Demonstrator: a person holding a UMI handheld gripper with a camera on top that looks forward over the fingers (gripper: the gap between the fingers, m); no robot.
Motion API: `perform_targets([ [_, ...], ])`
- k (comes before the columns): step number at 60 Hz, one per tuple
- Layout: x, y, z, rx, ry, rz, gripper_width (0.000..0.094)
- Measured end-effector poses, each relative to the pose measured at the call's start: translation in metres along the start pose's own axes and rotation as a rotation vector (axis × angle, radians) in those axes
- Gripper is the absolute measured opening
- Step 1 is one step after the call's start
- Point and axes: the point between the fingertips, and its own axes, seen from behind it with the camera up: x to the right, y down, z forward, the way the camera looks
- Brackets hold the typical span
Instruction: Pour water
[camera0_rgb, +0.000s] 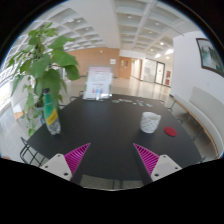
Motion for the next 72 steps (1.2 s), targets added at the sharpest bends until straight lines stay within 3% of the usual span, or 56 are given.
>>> perform_targets([
  [20, -0.199, -0.037, 0.057, 0.050, -0.222, -0.043, 0.0858],
  [38, -0.274, -0.073, 0.132, 0.112, -0.227, -0.037, 0.0846],
  [43, -0.281, -0.070, 0.150, 0.116, -0.205, -0.034, 0.0786],
  [50, -0.281, -0.067, 0.163, 0.139, -0.175, -0.030, 0.0567],
  [63, -0.283, -0.072, 0.162, 0.182, -0.197, 0.004, 0.0421],
  [72, -0.286, -0.083, 0.152, 0.223, -0.233, -0.009, 0.0401],
])
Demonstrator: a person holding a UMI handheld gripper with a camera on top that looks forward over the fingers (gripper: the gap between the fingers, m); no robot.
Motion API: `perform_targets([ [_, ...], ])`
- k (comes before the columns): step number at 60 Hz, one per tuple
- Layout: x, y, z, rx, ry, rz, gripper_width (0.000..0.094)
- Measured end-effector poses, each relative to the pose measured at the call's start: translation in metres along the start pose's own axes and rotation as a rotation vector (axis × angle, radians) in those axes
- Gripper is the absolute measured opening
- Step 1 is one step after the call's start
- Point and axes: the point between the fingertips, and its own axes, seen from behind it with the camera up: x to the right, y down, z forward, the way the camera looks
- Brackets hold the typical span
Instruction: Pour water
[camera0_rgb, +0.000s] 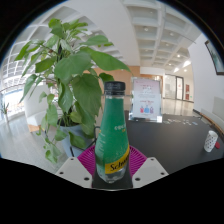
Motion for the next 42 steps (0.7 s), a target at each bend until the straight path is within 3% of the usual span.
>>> perform_targets([
  [7, -0.002, -0.039, -0.016, 0.050, -0.068, 0.087, 0.0400],
  [14, 0.008, -0.106, -0.039, 0.158, -0.178, 0.234, 0.0400],
  [27, 0.088, -0.218, -0.082, 0.336, -0.384, 0.683, 0.0400],
  [34, 0.148, -0.251, -0.102, 0.409, -0.523, 0.978, 0.0400],
  [42, 0.228, -0.248, -0.105, 0.454, -0.649, 1.360, 0.0399],
])
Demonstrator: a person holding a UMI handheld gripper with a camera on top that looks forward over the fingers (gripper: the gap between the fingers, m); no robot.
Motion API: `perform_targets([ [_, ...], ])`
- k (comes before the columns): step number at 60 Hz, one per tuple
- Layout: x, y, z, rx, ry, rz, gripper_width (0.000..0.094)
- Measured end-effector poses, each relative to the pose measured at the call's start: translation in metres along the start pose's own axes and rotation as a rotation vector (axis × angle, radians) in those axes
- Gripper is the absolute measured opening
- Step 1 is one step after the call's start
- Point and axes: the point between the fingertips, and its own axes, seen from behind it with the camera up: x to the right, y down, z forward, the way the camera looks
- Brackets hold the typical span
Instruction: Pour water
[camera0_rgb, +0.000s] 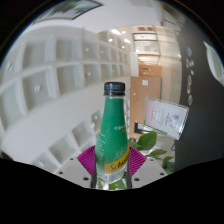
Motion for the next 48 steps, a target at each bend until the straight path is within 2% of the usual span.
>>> perform_targets([
  [7, 0.040, -0.062, -0.016, 0.093, -0.046, 0.306, 0.0400],
  [19, 0.115, -0.121, -0.049, 0.238, -0.010, 0.609, 0.0398],
  [25, 0.124, -0.124, -0.055, 0.242, 0.006, 0.610, 0.0400],
  [36, 0.108, -0.124, -0.052, 0.191, 0.020, 0.567, 0.0399],
  [38, 0.101, -0.124, -0.049, 0.174, 0.028, 0.519, 0.0401],
  [39, 0.086, -0.124, -0.075, 0.168, 0.029, 0.490, 0.0401],
  [40, 0.090, -0.123, -0.053, 0.160, 0.035, 0.452, 0.0398],
  [48, 0.034, -0.143, -0.047, 0.111, 0.087, 0.019, 0.0400],
])
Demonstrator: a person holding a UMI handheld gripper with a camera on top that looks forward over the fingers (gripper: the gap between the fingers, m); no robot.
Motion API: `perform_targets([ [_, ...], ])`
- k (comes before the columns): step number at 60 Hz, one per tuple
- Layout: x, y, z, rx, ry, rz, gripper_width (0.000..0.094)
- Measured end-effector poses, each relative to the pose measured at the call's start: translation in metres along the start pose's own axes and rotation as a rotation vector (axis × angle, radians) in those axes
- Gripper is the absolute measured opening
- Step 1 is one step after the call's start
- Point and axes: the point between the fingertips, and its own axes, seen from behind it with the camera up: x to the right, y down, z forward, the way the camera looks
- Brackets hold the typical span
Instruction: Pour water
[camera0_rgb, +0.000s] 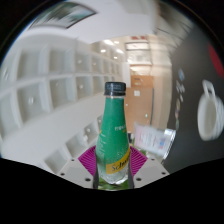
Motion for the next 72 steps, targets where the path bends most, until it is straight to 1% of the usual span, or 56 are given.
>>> perform_targets([
  [7, -0.055, -0.046, 0.004, 0.045, 0.046, -0.514, 0.0401],
  [8, -0.065, -0.057, -0.017, 0.056, 0.049, -0.583, 0.0401],
  [13, -0.074, -0.082, -0.010, 0.090, 0.097, -0.874, 0.0401],
  [16, -0.074, -0.103, -0.014, 0.112, 0.154, -1.021, 0.0399],
  [17, -0.086, -0.120, -0.034, 0.115, 0.174, -1.064, 0.0399],
  [18, -0.073, -0.121, -0.028, 0.125, 0.203, -1.112, 0.0400],
  [22, -0.050, -0.155, -0.038, 0.134, 0.321, -1.289, 0.0400],
  [24, -0.040, -0.178, -0.050, 0.119, 0.378, -1.360, 0.0399],
  [28, 0.004, -0.190, -0.057, 0.078, 0.487, -1.450, 0.0400],
  [33, 0.060, -0.207, -0.071, 0.015, 0.589, -1.489, 0.0398],
  [34, 0.062, -0.217, -0.077, -0.004, 0.607, -1.490, 0.0400],
  [40, 0.125, -0.226, -0.092, -0.077, 0.712, -1.496, 0.0399],
  [41, 0.132, -0.234, -0.099, -0.095, 0.725, -1.496, 0.0398],
  [46, 0.171, -0.230, -0.111, -0.145, 0.788, -1.497, 0.0399],
  [48, 0.182, -0.239, -0.119, -0.167, 0.807, -1.496, 0.0398],
  [54, 0.218, -0.235, -0.133, -0.211, 0.859, -1.476, 0.0398],
  [55, 0.222, -0.242, -0.136, -0.220, 0.868, -1.473, 0.0399],
  [59, 0.237, -0.238, -0.147, -0.231, 0.898, -1.461, 0.0404],
  [60, 0.232, -0.239, -0.143, -0.202, 0.871, -1.467, 0.0404],
  [63, 0.232, -0.244, -0.144, -0.207, 0.875, -1.444, 0.0415],
  [68, 0.235, -0.242, -0.145, -0.201, 0.884, -1.422, 0.0507],
  [72, 0.236, -0.241, -0.148, -0.230, 0.905, -1.405, 0.0566],
])
